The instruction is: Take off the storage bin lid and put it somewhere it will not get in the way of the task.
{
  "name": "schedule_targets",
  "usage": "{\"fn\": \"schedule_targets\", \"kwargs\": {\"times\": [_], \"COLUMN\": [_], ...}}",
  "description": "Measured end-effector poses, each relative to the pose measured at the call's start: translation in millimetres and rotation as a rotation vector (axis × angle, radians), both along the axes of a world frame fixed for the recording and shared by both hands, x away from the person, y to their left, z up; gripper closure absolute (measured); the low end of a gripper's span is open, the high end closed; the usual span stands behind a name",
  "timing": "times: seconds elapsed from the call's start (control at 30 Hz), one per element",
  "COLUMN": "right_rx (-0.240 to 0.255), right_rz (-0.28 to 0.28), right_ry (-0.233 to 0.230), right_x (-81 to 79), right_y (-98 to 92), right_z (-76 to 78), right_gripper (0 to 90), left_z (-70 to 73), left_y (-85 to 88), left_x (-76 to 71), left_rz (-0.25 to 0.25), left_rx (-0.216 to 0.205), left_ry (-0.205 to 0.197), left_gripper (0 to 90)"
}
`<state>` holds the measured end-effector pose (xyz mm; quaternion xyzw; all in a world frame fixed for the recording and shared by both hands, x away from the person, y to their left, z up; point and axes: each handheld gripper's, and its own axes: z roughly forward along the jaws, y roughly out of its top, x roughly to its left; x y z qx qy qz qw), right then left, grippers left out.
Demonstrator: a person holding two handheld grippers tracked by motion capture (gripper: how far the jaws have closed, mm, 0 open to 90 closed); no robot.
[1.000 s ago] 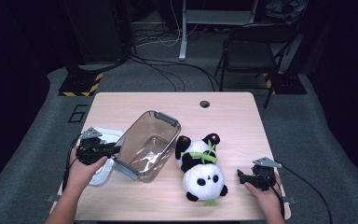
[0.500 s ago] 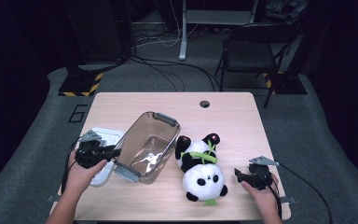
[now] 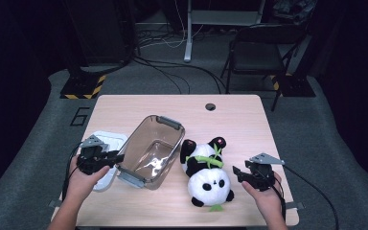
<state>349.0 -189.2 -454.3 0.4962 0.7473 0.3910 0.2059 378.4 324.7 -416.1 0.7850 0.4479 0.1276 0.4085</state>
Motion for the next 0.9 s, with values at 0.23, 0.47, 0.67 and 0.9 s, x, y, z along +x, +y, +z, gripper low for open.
{"fn": "schedule_targets", "kwargs": {"times": [0.23,0.47,0.67,0.9], "right_rx": [0.019,0.032,0.044,0.044], "right_rz": [0.073,0.136,0.167,0.190], "right_ry": [-0.028,-0.043,-0.042,-0.012], "right_x": [-3.8,2.0,6.5,13.3], "right_y": [17.6,34.6,47.9,60.4], "right_z": [20.1,31.3,29.4,22.3], "right_gripper": [45.4,44.7,40.5,38.3], "left_z": [-0.8,-2.7,-2.9,-3.2], "left_y": [0.5,-0.2,-0.5,1.7], "left_x": [-0.2,1.9,1.8,0.9], "left_rz": [-0.002,-0.001,-0.001,0.015], "left_rx": [-0.005,-0.002,-0.001,-0.012], "left_ry": [-0.002,-0.005,-0.008,-0.018], "left_gripper": [64.3,60.6,60.0,57.9]}}
